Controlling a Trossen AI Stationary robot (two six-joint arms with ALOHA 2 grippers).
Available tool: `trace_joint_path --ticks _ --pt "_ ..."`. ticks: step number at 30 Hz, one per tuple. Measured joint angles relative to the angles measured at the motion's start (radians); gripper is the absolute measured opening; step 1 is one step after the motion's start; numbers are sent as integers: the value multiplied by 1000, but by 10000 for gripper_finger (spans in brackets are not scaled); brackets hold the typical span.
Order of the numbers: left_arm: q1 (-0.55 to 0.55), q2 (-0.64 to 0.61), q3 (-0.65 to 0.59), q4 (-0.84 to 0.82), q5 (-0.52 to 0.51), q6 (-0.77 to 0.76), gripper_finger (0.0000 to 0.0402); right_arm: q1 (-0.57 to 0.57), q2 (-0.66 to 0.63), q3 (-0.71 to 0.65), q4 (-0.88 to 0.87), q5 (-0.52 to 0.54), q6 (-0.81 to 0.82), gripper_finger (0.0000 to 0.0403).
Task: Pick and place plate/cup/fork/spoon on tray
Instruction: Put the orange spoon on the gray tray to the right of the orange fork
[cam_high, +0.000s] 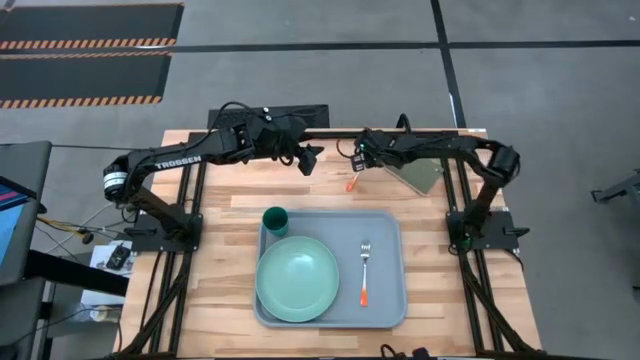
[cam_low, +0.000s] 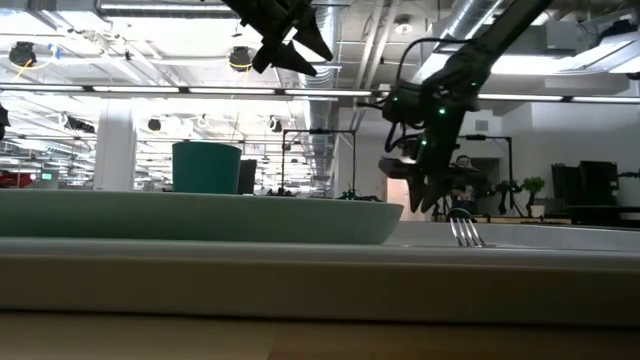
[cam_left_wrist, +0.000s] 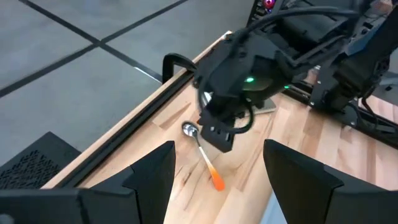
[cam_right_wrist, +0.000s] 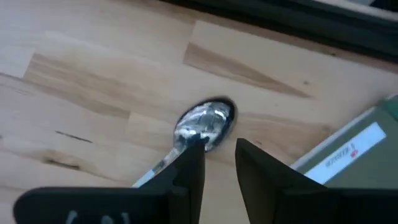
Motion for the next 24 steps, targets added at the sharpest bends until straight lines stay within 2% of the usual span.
trace_joint_path --ticks 6,9,15,18,22,24 --pt "0 0 0 -3 -1 46 230 -7 95 124 -139 9 -38 107" --pt "0 -2 0 -8 -1 60 230 -7 140 145 -210 12 -31 107" --pt "4 -6 0 -14 -1 72 230 -6 189 155 -181 -6 -6 107" --pt "6 -6 0 -25 -3 72 230 4 213 186 -128 -74 -41 107" --pt "6 -6 0 -38 -5 61 230 56 247 263 9 -294 -174 107" --pt "6 -6 0 -41 -6 51 230 88 264 303 73 -360 -219 107"
